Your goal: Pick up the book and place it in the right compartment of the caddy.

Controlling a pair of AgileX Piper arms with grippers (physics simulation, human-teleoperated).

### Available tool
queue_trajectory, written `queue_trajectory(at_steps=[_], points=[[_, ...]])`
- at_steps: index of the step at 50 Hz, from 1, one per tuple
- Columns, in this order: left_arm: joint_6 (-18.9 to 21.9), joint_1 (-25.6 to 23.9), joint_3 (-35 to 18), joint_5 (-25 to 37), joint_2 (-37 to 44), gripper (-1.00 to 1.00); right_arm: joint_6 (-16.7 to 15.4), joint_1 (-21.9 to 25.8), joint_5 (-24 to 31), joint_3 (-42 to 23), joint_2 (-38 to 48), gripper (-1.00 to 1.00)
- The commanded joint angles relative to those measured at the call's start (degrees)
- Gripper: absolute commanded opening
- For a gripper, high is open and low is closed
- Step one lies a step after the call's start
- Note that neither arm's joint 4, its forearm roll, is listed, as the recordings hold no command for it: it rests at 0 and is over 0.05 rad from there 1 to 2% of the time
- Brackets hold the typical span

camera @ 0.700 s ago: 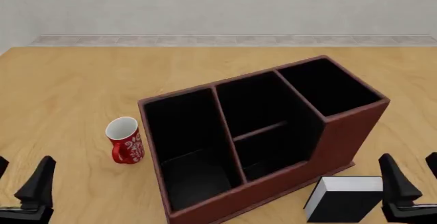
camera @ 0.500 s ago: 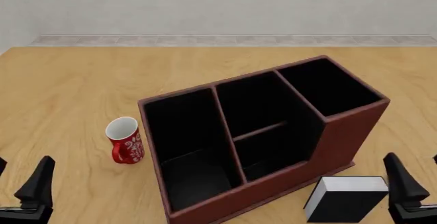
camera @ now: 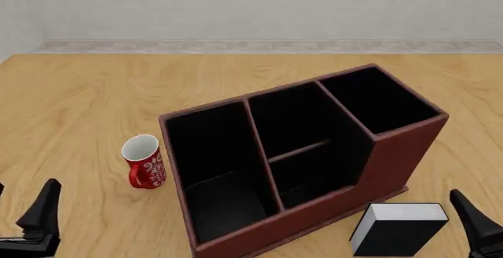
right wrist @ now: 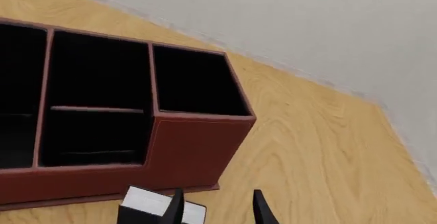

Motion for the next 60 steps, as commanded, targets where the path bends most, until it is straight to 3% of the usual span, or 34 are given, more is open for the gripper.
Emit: queue_trajectory(at_steps=[1,8,18,22,31,34,37,39,60], points=[[0.53,1.18,0.01,-0.44,0.23,1.00,-6.75,0.50,13.29,-6.82,4.12,1.00],[0.41,1.18,0.00,-0.99,0.76,1.00,-10.20,-1.41,20.61,-11.13,3.92,1.00],[0.84,0.23,0.06,-1.06,0.76,1.00,-14.23,0.11,26.60,-9.36,4.13,1.00],[0.91,0.10,0.03,-1.07,0.75,1.00,-15.56,-1.39,26.97,-10.28,4.46,1.00],[0.92,0.23,0.06,-1.43,1.03,1.00,-22.16,-4.40,29.70,-9.23,5.93,1.00],[1.20,0.25,0.04,-1.62,1.15,1.00,-27.28,-6.27,33.08,-8.39,5.23,1.00],[1.33,0.28,0.09,-1.70,1.45,1.00,-28.15,-5.93,34.53,-9.08,5.55,1.00],[1.32,0.31,0.15,-1.64,1.39,1.00,-30.94,-6.87,35.50,-9.16,4.99,1.00],[1.41,-0.12,0.13,-3.82,3.34,1.00,-42.57,-6.56,37.24,-12.00,5.87,1.00]])
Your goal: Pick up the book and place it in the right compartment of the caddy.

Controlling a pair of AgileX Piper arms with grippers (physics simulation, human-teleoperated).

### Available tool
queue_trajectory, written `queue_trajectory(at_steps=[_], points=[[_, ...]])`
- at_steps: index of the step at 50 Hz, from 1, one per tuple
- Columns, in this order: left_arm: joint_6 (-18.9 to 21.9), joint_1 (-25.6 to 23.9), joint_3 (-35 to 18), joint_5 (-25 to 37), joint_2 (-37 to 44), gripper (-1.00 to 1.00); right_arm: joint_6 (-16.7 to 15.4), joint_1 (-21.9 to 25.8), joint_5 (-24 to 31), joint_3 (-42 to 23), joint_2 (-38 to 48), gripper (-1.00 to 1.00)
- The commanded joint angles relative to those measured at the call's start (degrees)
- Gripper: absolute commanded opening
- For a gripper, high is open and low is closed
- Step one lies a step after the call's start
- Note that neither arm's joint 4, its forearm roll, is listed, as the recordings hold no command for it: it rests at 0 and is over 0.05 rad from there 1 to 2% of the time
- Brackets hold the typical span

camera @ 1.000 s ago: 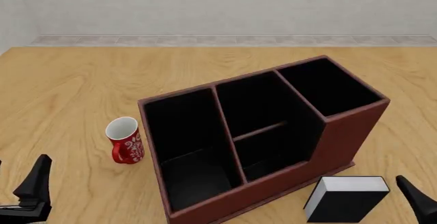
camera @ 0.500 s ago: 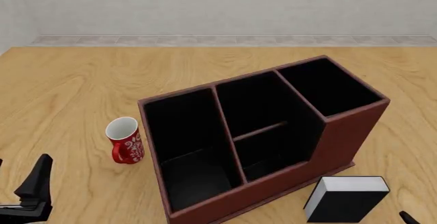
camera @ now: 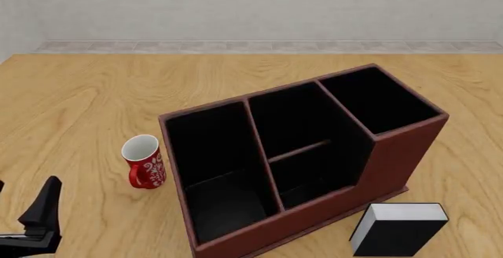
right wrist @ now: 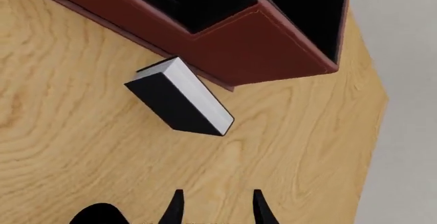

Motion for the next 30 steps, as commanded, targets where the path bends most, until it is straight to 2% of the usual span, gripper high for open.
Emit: queue_trajectory(at_steps=[1,3,4,6,10,11,16,18,21,25,30], points=[[0.10,-0.35,0.01,-1.16,1.00,1.00,-7.67,0.14,1.27,-0.80,0.21,1.00],[0.00,-0.51,0.00,-1.10,0.94,1.00,-8.48,-0.60,0.86,-1.10,0.87,1.00],[-0.02,-0.60,0.01,-1.09,0.91,1.00,-9.96,-0.79,0.87,-0.87,0.69,1.00],[0.09,-0.62,0.01,-1.13,0.93,1.00,-9.75,-0.31,-0.06,-1.78,2.37,1.00],[0.10,-0.42,-0.01,-0.78,0.52,1.00,-11.58,0.65,-0.90,-1.26,3.60,1.00],[0.13,-0.42,0.01,-0.48,0.28,1.00,-13.08,0.67,-0.94,-0.54,3.38,1.00],[0.24,-0.39,0.01,-0.21,0.02,1.00,-14.13,3.14,-1.83,0.52,5.34,1.00],[0.22,-0.25,-0.02,-0.15,-0.10,1.00,-14.47,3.05,-2.92,0.47,6.51,1.00],[0.26,-0.16,0.00,0.19,-0.39,1.00,-16.96,2.32,-2.84,1.35,6.83,1.00],[0.32,-0.18,0.02,0.91,-1.01,1.00,-17.13,2.89,-3.25,0.96,8.82,1.00],[0.63,-0.32,0.06,1.73,-1.99,1.00,-19.02,2.34,-3.75,0.10,10.24,1.00]])
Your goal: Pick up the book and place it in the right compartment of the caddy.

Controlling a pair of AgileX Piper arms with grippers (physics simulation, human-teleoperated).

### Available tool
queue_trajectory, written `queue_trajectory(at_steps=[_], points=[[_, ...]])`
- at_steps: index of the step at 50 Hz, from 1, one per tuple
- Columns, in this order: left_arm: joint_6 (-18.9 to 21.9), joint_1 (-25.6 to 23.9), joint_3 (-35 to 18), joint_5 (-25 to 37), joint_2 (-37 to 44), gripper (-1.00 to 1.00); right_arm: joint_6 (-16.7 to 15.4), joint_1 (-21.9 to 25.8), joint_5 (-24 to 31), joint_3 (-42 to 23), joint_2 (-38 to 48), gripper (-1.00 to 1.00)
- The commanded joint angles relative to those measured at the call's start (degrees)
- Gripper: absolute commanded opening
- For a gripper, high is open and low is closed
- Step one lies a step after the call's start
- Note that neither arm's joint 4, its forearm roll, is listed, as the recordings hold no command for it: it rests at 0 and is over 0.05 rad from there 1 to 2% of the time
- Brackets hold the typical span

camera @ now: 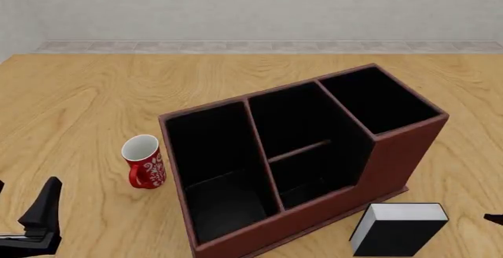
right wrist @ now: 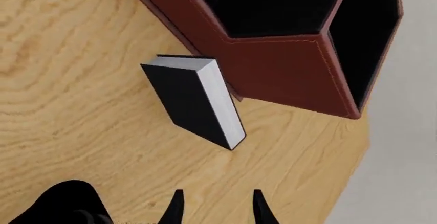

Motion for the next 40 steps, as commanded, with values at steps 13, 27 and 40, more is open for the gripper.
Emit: queue_trajectory(at_steps=[13,27,40], points=[[0.36,-0.31,0.08,2.34,-2.32,1.00,-5.50,-0.43,-2.95,-3.50,7.74,1.00],[0.48,-0.36,0.09,2.72,-2.75,1.00,-4.65,1.06,-6.64,-3.83,12.63,1.00],[0.60,-0.73,0.05,2.57,-2.81,1.00,-2.79,3.69,-10.72,-2.84,17.55,1.00]])
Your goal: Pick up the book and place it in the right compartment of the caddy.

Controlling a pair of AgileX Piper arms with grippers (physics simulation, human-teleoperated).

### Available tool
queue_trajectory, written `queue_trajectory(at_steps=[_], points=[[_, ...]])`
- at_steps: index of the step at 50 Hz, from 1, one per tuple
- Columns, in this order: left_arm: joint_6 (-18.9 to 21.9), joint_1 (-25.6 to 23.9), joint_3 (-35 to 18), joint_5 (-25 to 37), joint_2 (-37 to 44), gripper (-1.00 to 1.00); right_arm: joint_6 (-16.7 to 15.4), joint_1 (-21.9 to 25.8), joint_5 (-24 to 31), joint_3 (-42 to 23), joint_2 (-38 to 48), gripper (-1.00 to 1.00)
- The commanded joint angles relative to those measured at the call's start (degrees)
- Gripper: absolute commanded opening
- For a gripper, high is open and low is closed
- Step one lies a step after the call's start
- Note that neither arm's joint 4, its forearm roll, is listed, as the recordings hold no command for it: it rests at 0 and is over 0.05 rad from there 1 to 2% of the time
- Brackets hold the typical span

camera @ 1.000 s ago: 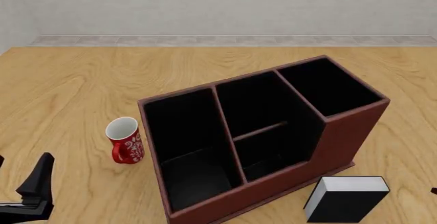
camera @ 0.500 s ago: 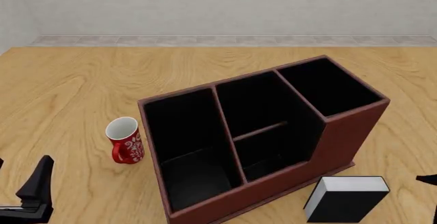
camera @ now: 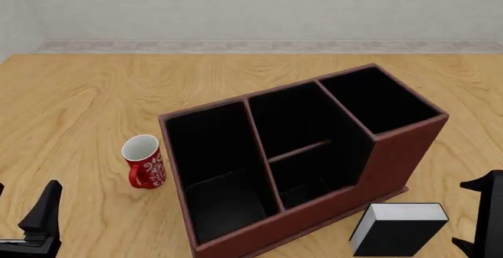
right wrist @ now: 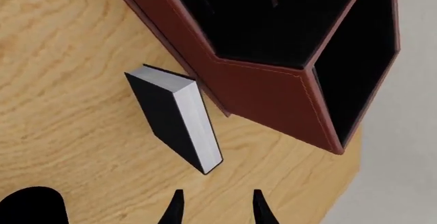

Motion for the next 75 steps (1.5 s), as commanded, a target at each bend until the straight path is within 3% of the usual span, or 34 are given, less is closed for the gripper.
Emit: queue_trajectory(at_steps=[1,23,27,52,69,70,71,72,75], points=[[0.12,-0.29,-0.05,0.03,-0.15,1.00,1.41,1.88,-2.96,0.44,4.19,1.00],[0.25,0.30,-0.17,-0.39,-0.14,1.00,4.23,3.52,-7.65,2.07,10.68,1.00],[0.44,0.03,-0.17,-0.49,-0.17,1.00,3.18,2.85,-8.82,2.92,11.33,1.00],[0.99,0.47,-0.01,-0.31,-0.19,1.00,10.23,8.41,-15.61,6.11,18.25,1.00],[1.02,0.71,0.01,-0.07,-0.19,1.00,14.63,11.05,-15.87,7.72,19.56,1.00],[1.03,0.67,0.01,-0.08,-0.19,1.00,14.48,10.87,-15.81,7.75,19.40,-1.00],[0.92,0.63,0.02,-0.03,-0.19,1.00,14.42,10.75,-15.74,7.66,19.33,-1.00],[0.97,0.60,0.02,0.01,-0.19,1.00,16.45,12.16,-15.09,6.85,19.99,-1.00],[0.79,0.65,0.02,0.11,-0.19,1.00,15.83,11.83,-14.92,7.08,19.55,-1.00]])
